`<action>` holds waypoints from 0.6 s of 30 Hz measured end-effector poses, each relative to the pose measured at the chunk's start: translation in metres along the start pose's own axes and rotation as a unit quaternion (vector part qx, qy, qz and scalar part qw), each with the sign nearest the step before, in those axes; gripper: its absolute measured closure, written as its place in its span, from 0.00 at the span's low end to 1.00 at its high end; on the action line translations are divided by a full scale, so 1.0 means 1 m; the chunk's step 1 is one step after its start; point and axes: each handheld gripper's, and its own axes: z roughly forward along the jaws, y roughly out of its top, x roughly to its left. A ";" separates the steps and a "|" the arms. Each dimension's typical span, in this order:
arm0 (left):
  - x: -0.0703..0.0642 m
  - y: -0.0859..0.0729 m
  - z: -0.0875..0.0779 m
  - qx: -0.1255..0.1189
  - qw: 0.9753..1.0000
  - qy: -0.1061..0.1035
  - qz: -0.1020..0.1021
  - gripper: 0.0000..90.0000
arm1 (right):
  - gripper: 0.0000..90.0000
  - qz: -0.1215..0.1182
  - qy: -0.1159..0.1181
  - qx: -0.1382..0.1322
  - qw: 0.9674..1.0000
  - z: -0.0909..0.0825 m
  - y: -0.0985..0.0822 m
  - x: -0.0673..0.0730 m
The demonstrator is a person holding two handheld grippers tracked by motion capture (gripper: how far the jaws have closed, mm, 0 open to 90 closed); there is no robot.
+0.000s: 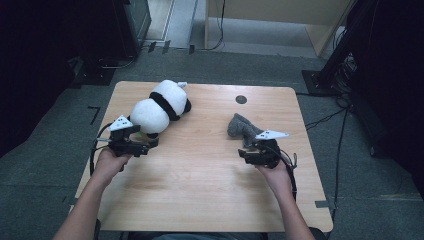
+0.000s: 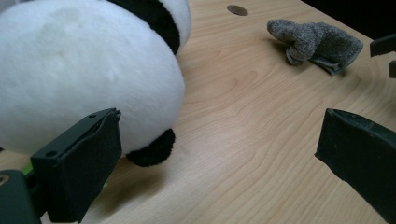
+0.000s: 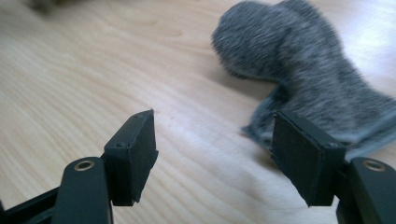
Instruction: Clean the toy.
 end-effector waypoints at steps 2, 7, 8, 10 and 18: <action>-0.002 -0.003 0.002 0.005 1.000 0.000 0.003 0.00 | 0.35 -0.005 0.004 0.000 1.000 0.002 -0.001 0.006; -0.008 -0.015 0.003 0.010 1.000 0.004 0.011 0.06 | 0.34 -0.020 0.017 -0.001 1.000 0.006 -0.008 0.018; -0.010 -0.017 0.003 0.010 1.000 0.015 0.012 0.11 | 0.34 -0.022 0.021 0.000 1.000 0.006 -0.009 0.019; -0.012 -0.022 0.004 0.011 1.000 0.017 0.012 0.15 | 0.34 -0.016 0.022 -0.002 1.000 0.007 -0.012 0.019; -0.016 -0.040 0.003 0.016 0.999 0.022 0.047 0.15 | 0.29 -0.032 0.030 0.045 0.998 0.016 -0.027 0.015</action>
